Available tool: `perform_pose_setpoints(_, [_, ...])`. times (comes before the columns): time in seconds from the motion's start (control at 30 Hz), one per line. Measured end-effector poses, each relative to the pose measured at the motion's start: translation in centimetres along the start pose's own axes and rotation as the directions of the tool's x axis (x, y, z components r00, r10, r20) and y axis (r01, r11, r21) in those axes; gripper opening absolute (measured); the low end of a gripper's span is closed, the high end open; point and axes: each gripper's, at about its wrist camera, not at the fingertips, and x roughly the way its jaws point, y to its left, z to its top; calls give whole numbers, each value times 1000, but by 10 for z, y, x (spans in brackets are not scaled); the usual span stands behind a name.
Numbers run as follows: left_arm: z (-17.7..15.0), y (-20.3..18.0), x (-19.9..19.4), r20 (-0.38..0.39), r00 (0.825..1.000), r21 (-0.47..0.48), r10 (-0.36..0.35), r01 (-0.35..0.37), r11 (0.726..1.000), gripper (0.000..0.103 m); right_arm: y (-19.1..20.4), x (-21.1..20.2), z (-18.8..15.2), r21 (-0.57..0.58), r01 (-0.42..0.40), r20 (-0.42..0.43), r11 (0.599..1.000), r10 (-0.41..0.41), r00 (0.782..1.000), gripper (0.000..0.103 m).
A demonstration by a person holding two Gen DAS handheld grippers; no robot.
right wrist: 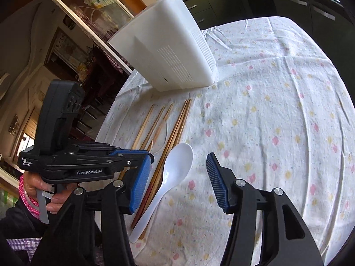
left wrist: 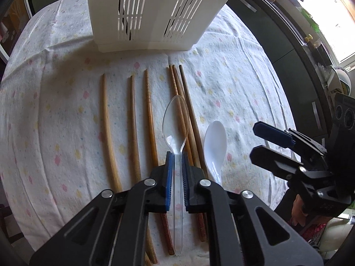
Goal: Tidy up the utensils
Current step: 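Grasp the clear plastic spoon with the left tool while the right grasps the white spoon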
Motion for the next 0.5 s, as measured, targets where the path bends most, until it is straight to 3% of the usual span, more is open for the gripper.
perform_pose_setpoints(0.4, [-4,-7,-14,27,1000,53,-1,0,999,8,8,42,-3,-58,14,-76,998,-18,997,52])
perform_pose_setpoints(0.43, [-4,-7,-13,27,1000,53,-2,0,999,8,9,44,-3,-65,18,-70,998,-22,997,44])
perform_pose_setpoints(0.47, [-4,-7,-14,28,1000,53,-2,1,999,8,9,45,-2,-69,22,-73,997,-27,997,28])
perform_pose_setpoints(0.5, [-4,-7,-15,31,1000,52,-2,0,999,8,9,47,-2,-62,15,-82,998,-20,996,19])
